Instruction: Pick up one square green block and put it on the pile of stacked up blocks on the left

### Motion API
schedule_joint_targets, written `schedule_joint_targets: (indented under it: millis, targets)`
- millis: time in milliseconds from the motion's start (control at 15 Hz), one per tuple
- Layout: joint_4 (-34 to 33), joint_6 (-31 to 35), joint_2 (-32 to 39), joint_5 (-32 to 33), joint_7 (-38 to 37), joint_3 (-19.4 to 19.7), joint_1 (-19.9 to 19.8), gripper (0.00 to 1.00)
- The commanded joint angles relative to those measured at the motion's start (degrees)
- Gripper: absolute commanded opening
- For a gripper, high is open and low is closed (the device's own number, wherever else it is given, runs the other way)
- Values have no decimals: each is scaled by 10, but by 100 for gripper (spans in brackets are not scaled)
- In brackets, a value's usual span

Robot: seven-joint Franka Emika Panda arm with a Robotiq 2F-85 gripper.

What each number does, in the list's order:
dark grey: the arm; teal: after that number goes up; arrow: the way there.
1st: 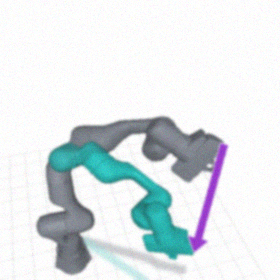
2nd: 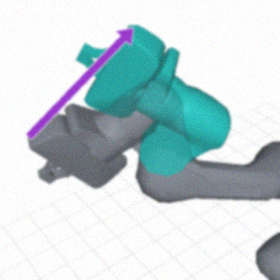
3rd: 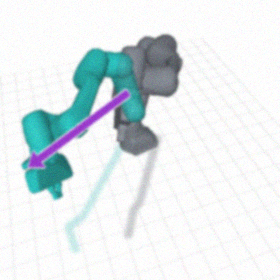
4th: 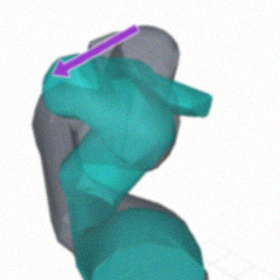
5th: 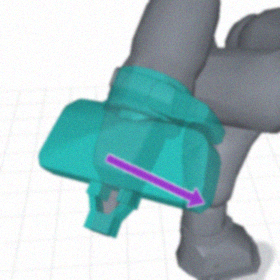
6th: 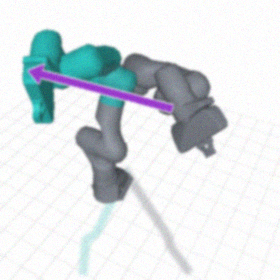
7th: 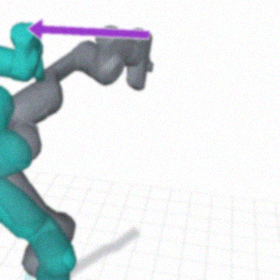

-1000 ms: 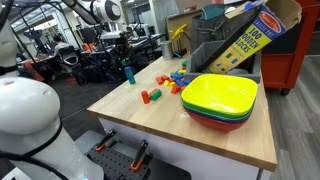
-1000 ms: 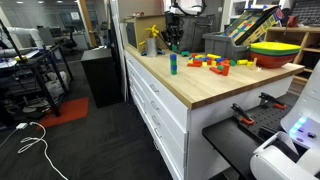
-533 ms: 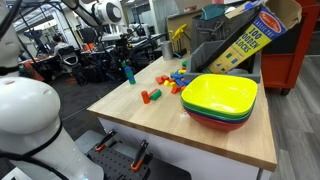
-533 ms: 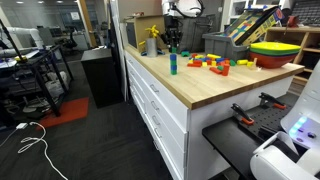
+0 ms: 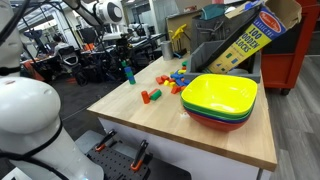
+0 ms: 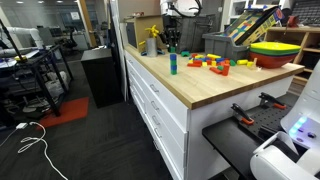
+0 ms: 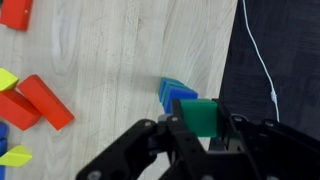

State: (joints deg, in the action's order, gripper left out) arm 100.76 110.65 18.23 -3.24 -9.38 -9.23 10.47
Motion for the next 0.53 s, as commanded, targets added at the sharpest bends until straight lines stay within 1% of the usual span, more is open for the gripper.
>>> schedule_joint_targets:
  millis: [0, 467]
  targets:
    - [-24, -29, 11, 9, -14, 9, 7, 8]
    - [-27, -35, 18, 11, -20, 13, 6, 8]
